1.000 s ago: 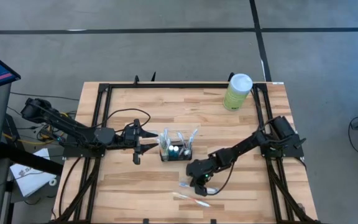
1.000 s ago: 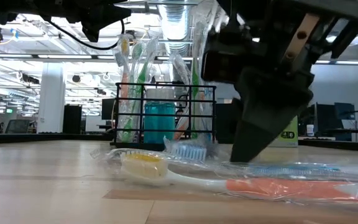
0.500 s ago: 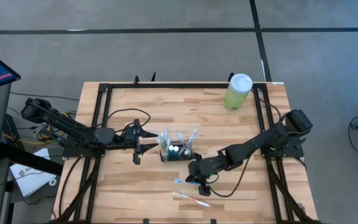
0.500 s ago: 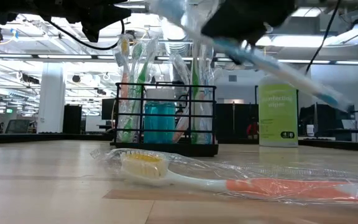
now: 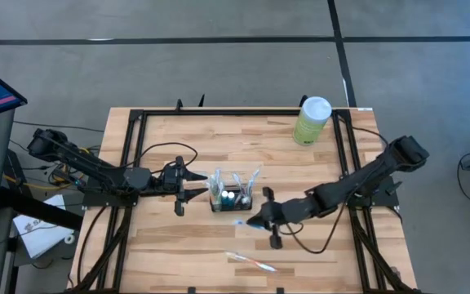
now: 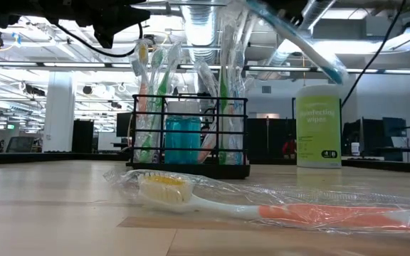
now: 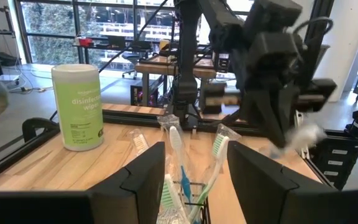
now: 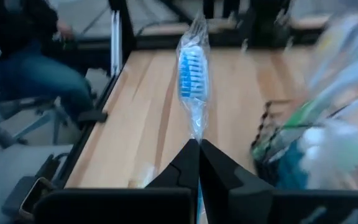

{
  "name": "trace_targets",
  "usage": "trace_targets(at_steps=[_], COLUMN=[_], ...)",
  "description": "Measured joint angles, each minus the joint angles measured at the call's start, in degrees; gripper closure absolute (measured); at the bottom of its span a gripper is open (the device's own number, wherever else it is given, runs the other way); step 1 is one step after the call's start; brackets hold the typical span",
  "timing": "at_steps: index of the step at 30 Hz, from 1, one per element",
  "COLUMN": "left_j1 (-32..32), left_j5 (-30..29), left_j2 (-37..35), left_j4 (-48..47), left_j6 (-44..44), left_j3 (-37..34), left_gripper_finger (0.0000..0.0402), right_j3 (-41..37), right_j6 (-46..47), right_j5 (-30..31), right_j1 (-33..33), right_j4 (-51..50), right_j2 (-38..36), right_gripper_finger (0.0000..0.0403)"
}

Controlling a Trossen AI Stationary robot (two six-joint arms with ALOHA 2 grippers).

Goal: Pick & Place toothbrushing station
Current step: Put the blue toothbrush into the mesh

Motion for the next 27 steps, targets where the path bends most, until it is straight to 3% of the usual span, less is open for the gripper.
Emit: trace_targets(at_steps=[8, 14, 27], left_j1=[0.0, 0.0, 0.0], left_j5=[0.0, 0.0, 0.0], left_j2=[0.0, 0.0, 0.0], left_j4=[-0.1, -0.1, -0.1], left_j6=[0.0, 0.0, 0.0], left_j3=[0.0, 0.0, 0.0], left_gripper_finger=[0.0234, 0.0234, 0.0234], right_j3=[-9.0, -13.4, -18.5], right_j6=[-5.2, -11.2, -18.4], right_j5=[4.8, 12.9, 12.9], right_j1=[0.2, -0.8, -9.9], right_j4=[14.3, 25.0, 44.5], right_j2=[-7.7, -9.9, -9.8], right_gripper_finger=[0.0403, 0.0403, 0.0403])
